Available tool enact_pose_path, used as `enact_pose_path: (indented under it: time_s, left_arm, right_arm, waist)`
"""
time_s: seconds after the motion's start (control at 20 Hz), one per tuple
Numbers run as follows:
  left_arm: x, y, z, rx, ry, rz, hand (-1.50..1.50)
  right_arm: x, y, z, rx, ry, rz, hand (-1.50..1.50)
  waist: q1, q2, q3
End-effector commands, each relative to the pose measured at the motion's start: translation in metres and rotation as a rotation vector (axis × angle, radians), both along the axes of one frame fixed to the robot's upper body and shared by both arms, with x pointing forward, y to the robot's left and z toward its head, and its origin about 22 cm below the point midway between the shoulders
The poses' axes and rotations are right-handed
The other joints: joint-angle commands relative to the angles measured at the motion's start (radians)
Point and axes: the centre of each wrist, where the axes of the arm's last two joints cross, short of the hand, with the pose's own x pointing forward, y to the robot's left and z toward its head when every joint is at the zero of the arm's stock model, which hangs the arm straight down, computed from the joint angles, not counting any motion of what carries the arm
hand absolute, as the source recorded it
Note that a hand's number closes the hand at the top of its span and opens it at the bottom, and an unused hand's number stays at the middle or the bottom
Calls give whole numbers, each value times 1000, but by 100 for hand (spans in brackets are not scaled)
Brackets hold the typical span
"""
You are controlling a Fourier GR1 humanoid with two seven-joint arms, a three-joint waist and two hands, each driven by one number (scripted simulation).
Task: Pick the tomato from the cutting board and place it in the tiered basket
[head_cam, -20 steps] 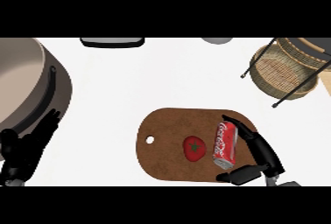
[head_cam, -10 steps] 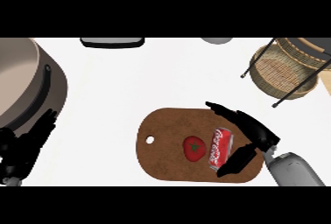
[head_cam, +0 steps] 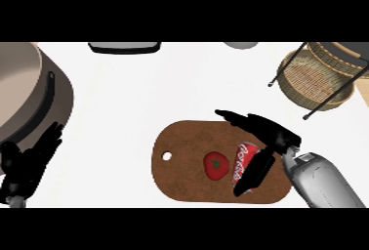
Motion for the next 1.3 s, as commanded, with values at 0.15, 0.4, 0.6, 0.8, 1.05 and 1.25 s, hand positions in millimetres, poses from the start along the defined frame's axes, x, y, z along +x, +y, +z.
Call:
enact_pose_path:
  time_s: [0.15,0.4,0.6,0.8,1.05,1.25]
  left_arm:
    - [-1,5,-7,10,9,13,0]
    - [6,-5,0,5,-5,5,0]
    - [-4,-15,-7,-2,2,0,0]
    - [12,-2,18,-22,11,4,0]
    - [-5,22,1,6,1,24,0]
    - [0,-4,-15,-8,-2,5,0]
  right_arm:
    - [-16,-13,17,-156,48,10,-150]
    - [-6,-20,4,-172,97,-35,-150]
    - [-10,-24,-16,-132,125,-24,-150]
    - [-4,-34,-26,-105,149,1,-150]
    - [-26,-44,-41,-91,125,-9,-150]
    - [-8,-12,-41,-74,111,-12,-150]
  waist:
    - [-6,-1,0]
    - [-3,0,1]
    - [-1,0,1]
    - [-2,1,1]
    - [-4,0,1]
    - [-2,1,0]
